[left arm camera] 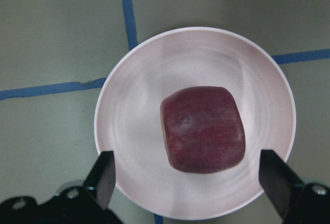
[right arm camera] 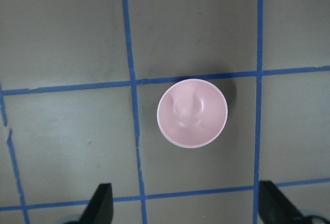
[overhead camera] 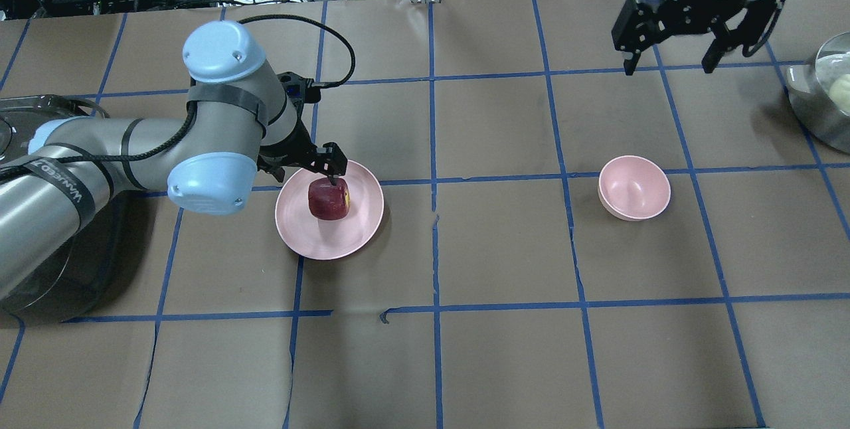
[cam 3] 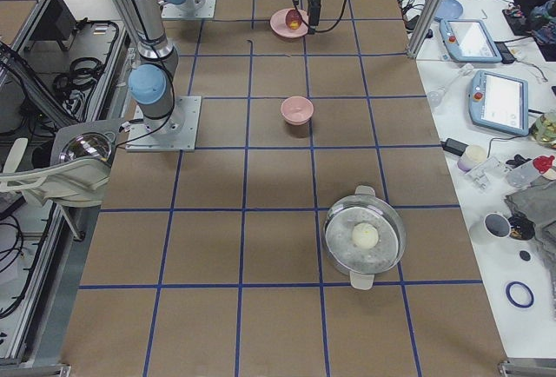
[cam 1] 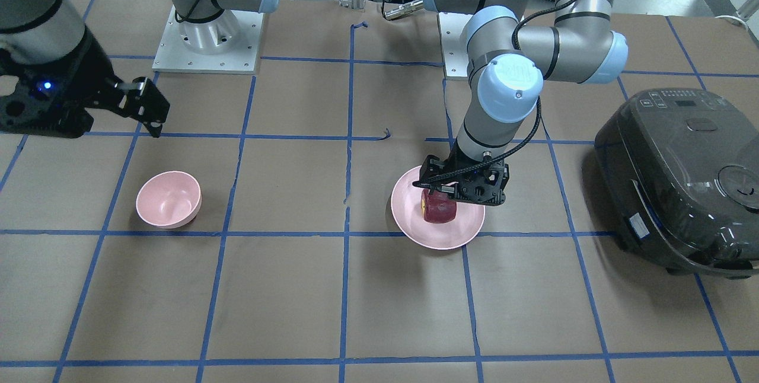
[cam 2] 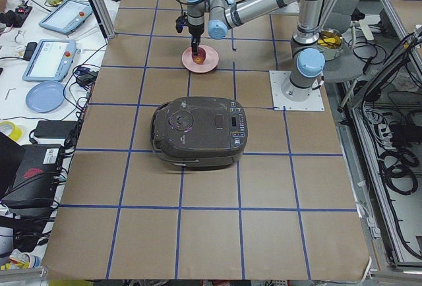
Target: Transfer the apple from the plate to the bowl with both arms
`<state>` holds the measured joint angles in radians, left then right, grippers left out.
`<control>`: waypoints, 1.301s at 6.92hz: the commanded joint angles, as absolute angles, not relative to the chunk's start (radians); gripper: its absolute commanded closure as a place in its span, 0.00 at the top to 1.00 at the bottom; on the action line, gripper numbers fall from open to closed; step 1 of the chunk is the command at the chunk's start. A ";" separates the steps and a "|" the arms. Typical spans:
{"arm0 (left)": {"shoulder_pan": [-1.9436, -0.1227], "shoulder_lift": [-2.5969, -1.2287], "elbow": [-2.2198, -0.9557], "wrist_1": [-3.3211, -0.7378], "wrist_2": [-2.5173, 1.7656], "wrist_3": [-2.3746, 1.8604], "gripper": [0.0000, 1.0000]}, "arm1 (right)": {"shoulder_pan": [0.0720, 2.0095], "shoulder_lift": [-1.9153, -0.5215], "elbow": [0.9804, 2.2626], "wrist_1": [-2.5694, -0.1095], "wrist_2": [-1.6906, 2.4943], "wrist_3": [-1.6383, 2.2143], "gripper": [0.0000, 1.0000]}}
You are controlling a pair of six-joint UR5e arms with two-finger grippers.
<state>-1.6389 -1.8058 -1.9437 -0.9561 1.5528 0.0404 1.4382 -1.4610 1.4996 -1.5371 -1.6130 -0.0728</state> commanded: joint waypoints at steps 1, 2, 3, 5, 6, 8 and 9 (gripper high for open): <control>-1.647 -1.862 -1.960 -0.885 1.549 0.013 1.00 | 1.304 -1.454 1.740 -1.771 -1.608 -0.251 1.00; -1.658 -1.867 -1.960 -0.885 1.549 0.005 1.00 | 1.261 -1.439 1.825 -1.860 -1.603 -0.273 0.97; -1.658 -1.877 -1.963 -0.887 1.530 0.005 1.00 | 1.255 -1.413 1.906 -1.979 -1.600 -0.273 0.96; -1.658 -1.894 -1.964 -0.890 1.480 -0.002 1.00 | 1.250 -1.373 2.003 -2.121 -1.611 -0.275 0.92; -1.658 -1.882 -1.954 -0.885 1.483 0.011 1.00 | 1.250 -1.362 2.006 -2.123 -1.609 -0.272 0.75; -1.657 -1.879 -1.968 -0.891 1.489 0.021 0.97 | 1.250 -1.324 2.006 -2.149 -1.611 -0.270 0.57; -1.657 -1.884 -1.965 -0.891 1.491 0.034 0.83 | 1.250 -1.322 2.006 -2.152 -1.609 -0.270 0.24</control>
<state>-1.6574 -1.8798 -1.9633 -0.8898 1.4883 0.0216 1.2503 -1.3320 2.0059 -2.1433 -1.6105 -0.2706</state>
